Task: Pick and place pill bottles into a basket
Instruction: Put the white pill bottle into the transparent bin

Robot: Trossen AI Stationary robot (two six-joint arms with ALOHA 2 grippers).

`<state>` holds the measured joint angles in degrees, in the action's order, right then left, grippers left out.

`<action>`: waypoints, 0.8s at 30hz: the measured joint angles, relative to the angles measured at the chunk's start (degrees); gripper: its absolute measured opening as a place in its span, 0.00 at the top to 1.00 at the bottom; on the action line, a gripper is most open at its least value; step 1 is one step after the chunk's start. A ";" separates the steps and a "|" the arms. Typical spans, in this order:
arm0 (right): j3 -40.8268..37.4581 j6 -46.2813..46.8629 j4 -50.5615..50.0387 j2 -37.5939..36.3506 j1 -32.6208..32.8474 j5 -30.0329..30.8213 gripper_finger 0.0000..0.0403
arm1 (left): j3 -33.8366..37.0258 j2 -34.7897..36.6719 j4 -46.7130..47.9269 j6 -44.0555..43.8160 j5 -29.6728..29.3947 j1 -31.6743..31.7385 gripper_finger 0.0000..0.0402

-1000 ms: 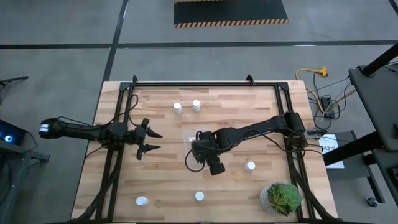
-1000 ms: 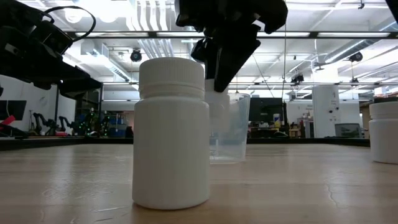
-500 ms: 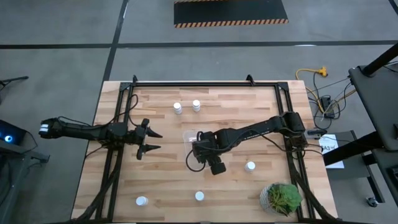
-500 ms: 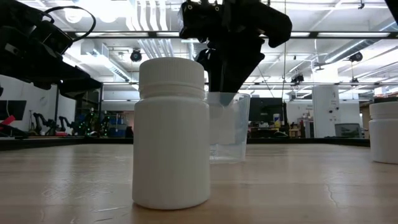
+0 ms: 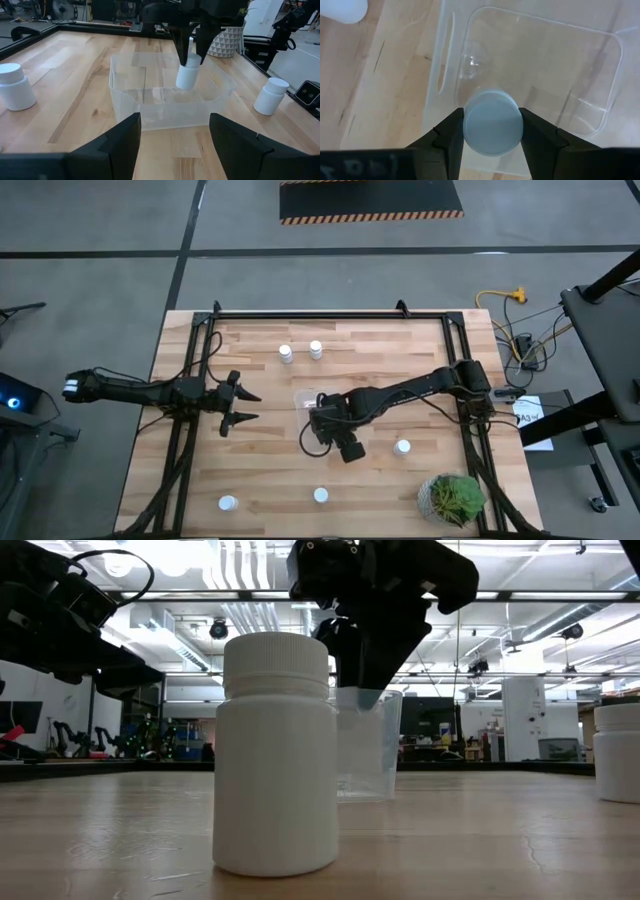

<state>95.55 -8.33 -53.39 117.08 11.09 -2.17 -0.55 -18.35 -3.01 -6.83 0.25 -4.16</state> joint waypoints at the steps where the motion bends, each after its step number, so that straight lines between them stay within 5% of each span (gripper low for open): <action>1: 0.00 -0.15 0.01 0.00 0.02 0.00 0.63 | -0.01 0.00 0.00 0.00 0.00 -0.01 0.45; 24: 0.00 -1.23 -0.12 0.00 0.39 -0.75 0.57 | -0.01 0.00 0.01 0.01 -0.01 -0.01 0.45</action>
<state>95.55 -9.56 -53.52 117.08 11.49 -2.92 -0.56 -18.35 -2.99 -6.82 0.24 -4.16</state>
